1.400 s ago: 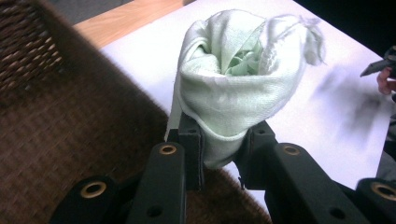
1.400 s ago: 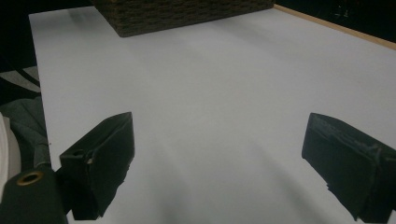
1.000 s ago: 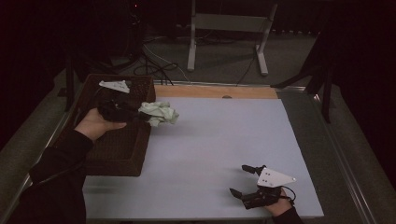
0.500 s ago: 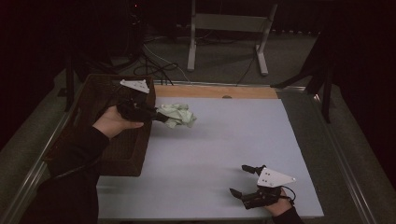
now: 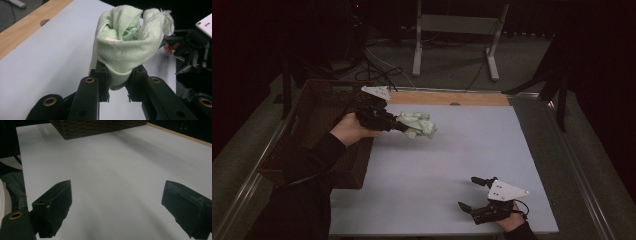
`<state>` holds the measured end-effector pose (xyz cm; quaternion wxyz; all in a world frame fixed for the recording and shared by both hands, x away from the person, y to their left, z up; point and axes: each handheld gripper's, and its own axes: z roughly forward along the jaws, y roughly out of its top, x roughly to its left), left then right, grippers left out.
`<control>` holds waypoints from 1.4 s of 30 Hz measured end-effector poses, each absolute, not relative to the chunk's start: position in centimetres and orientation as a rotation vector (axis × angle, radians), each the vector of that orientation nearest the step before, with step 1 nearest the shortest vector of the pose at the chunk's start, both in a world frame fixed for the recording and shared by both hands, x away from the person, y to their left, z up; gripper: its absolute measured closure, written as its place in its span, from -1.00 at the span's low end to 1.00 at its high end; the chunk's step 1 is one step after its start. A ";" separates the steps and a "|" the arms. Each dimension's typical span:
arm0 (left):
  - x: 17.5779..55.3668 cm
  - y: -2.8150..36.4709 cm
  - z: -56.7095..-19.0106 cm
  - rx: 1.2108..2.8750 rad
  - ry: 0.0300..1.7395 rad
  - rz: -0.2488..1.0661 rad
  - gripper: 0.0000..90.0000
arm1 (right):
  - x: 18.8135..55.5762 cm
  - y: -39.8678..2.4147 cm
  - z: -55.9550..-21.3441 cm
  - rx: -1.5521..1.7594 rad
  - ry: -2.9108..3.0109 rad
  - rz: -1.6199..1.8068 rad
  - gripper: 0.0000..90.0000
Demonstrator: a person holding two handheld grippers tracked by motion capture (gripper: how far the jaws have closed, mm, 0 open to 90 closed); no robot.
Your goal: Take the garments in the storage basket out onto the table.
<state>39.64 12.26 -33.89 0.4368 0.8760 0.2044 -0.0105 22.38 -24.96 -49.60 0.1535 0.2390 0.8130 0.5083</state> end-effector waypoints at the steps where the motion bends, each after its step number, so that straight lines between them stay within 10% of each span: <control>1: 39.7 12.0 -34.0 2.173 0.506 -0.031 0.67 | 22.4 -25.0 -49.6 0.685 2.332 1.458 -0.79; 37: 42.0 3.7 -35.6 2.136 0.416 0.123 0.63 | 22.3 -25.0 -49.6 0.689 2.333 1.453 -0.78; 42: 42.6 2.3 -35.0 2.124 0.529 0.101 0.09 | 22.2 -25.1 -49.6 0.685 2.332 1.452 -0.78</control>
